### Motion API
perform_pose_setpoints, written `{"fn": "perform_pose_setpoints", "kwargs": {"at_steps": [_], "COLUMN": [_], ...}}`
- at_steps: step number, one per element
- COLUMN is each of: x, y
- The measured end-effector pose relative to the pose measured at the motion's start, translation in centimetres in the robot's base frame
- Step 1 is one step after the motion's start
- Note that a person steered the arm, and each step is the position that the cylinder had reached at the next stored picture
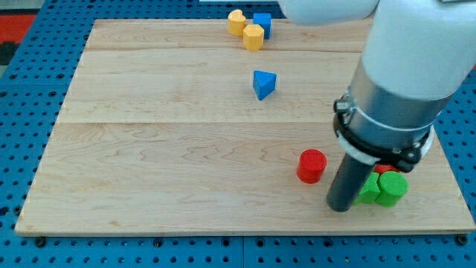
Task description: Push the red circle and green star into the green circle red star
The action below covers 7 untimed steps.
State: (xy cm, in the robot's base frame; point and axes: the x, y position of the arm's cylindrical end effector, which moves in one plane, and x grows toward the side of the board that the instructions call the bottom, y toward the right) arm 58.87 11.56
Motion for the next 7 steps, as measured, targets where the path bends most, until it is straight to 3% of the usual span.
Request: {"fn": "perform_pose_setpoints", "kwargs": {"at_steps": [2, 4, 7], "x": [0.5, -4.6, -5.8], "y": [-15.2, -11.7, -2.2]}}
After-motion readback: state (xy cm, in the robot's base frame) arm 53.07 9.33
